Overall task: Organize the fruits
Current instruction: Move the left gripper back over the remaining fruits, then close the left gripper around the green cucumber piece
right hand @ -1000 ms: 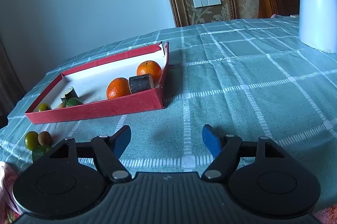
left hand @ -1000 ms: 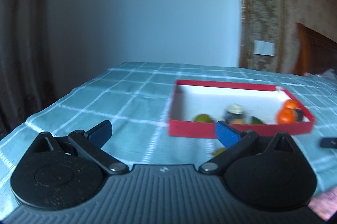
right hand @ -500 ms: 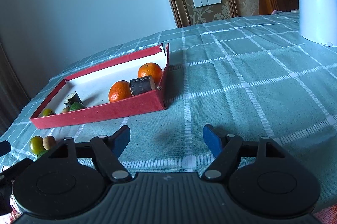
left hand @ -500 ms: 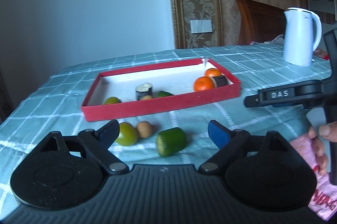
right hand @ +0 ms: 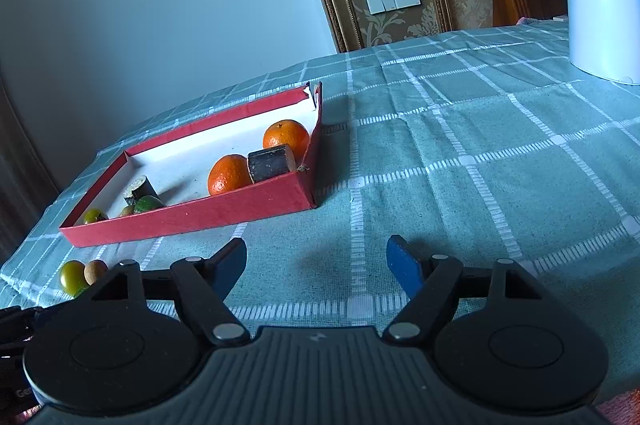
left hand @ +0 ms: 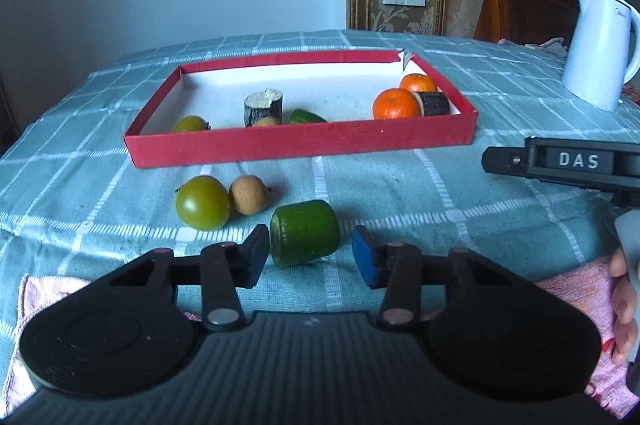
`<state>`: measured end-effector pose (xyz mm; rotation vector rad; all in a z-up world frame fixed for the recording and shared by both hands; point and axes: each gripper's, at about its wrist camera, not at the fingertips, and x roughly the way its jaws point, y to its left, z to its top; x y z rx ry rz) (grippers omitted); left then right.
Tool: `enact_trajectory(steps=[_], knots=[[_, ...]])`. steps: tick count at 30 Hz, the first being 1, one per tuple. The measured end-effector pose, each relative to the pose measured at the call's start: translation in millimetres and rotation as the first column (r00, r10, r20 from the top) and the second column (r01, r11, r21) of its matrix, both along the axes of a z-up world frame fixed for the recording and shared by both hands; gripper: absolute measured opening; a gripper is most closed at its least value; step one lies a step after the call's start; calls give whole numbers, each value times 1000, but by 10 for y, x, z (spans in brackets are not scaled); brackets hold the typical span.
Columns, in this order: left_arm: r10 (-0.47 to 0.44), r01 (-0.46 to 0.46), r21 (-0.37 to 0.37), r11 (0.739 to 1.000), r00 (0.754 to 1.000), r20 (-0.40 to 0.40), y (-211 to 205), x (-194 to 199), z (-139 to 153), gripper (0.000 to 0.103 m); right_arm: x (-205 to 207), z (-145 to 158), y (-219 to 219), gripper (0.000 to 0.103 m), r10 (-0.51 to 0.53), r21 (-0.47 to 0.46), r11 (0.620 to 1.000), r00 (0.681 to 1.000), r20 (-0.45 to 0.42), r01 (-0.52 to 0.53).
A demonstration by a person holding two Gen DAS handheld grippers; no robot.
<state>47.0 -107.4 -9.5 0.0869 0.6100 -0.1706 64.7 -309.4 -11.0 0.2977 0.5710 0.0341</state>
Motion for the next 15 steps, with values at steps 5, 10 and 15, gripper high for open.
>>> enact_trajectory(steps=[5,10,15], knots=[[4,-4,-6,1000,1000,2,6,22,-8,40,0,-1,-7,77,0,-2,1000,1000,0,0],[14,-14,3,1000,1000,8,-6,30,-1,32,0,-1,-5,77,0,0,1000,1000,0,0],[13,-13,13,1000,1000,19,-17,10,-8,31,-1,0,-8,77,0,1,1000,1000,0,0]])
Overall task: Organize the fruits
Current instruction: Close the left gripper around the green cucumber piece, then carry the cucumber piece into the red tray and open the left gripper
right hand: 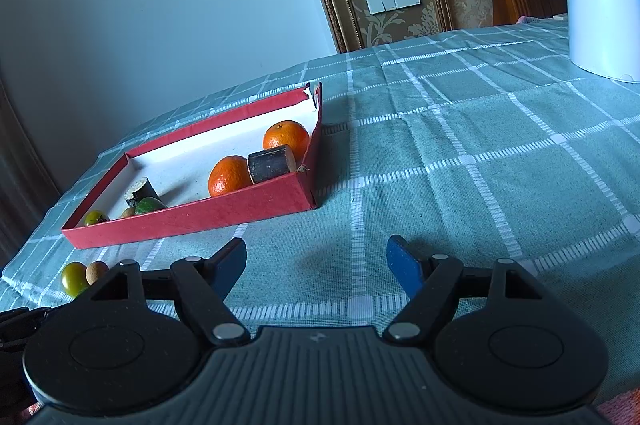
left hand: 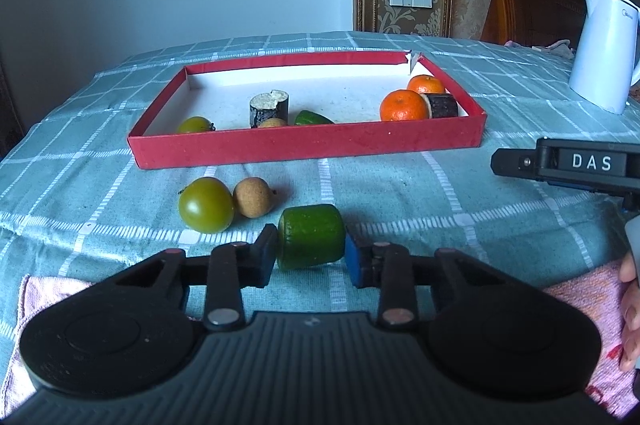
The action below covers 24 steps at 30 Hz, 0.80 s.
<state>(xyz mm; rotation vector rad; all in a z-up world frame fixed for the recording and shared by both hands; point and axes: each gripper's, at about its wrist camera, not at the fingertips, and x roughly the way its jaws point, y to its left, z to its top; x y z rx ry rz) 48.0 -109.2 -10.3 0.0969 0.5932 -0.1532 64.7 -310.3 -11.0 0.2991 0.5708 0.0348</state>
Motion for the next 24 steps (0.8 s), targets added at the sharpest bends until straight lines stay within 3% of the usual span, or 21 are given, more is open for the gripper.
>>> enact_trajectory(steps=[8,16,24], knots=[[-19,19,-3,1000,1000,22,64,-110,24,28,0,-1,1,77,0,2,1000,1000,0,0],[16,-17,0,1000,1000,-9,100,-71,95,28,-2,-2,-7,77,0,1,1000,1000,0,0],[61,-61,6,998,998,35,227,-38,245,27,8,2,35,77,0,-11,1000,1000,-4,0]])
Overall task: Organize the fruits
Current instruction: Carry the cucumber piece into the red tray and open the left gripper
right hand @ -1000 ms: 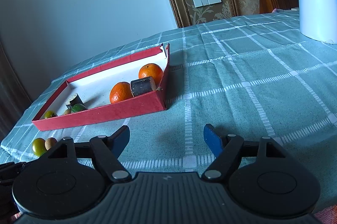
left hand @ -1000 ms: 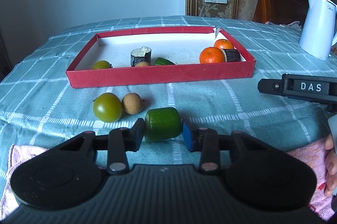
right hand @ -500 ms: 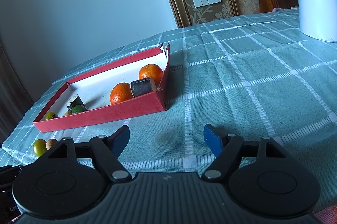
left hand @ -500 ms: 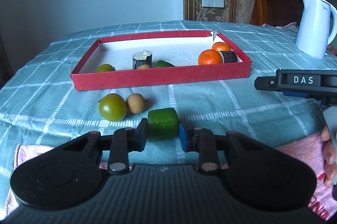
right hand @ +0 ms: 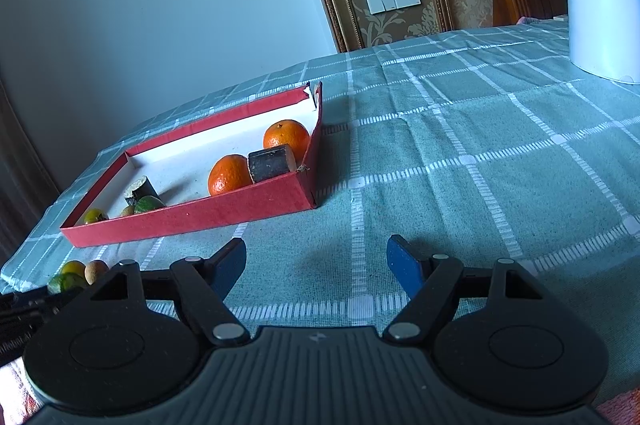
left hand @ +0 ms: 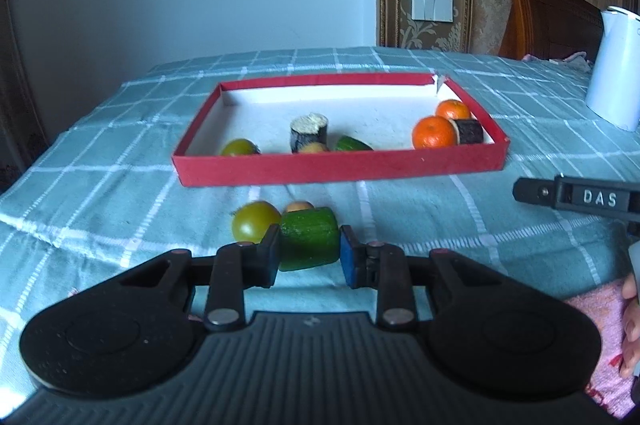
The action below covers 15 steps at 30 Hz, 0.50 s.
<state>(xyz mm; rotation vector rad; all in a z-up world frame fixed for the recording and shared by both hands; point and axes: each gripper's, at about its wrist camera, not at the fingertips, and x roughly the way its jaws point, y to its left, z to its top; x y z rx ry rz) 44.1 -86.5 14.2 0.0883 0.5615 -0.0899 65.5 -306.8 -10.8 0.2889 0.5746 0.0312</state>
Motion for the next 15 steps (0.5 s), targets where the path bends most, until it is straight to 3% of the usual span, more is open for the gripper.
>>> enact_trajectory(steps=[8,15], knots=[[31,-33,18,999,997,70,188,158,244,28,5,0,9,77,0,-4,1000,1000,-1,0],[81,-87,43,995,988,132,455,535,397,27,3,-1,2,77,0,4,1000,1000,1,0]])
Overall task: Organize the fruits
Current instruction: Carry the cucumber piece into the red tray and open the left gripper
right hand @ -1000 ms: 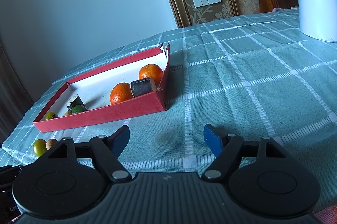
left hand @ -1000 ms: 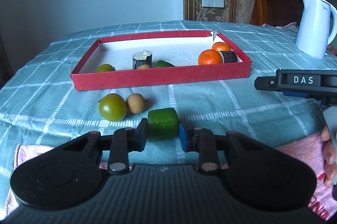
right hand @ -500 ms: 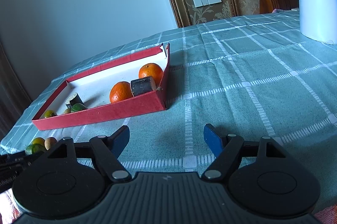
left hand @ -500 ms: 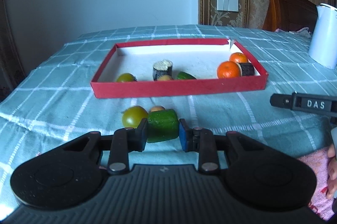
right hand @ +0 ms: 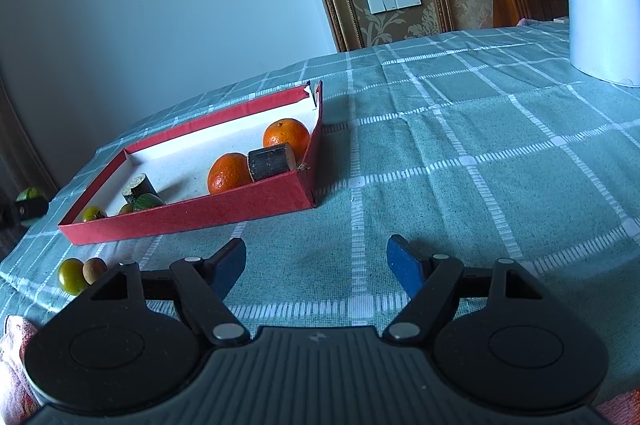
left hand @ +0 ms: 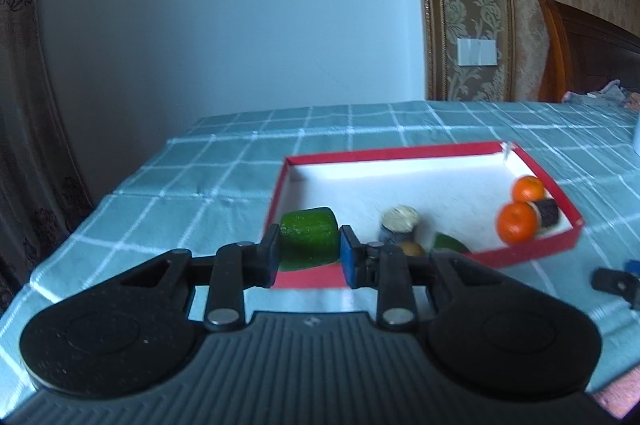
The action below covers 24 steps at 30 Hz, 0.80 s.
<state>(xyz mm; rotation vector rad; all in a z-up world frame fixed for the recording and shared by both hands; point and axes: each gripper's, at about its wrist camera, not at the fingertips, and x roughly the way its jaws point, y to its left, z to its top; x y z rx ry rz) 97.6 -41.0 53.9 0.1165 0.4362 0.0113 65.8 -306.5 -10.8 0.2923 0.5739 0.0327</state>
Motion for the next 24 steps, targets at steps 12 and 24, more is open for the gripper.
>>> enact_trajectory(steps=[12,24], knots=[[-19,18,-6,1000,999,-26,164,671,-34,28,-9,-8,-40,79,4,32,999,1000,8,-5],[9,-7,37,999,999,-49,117,694,-234,43,-17,-8,-62,79,7,47,999,1000,12,-7]])
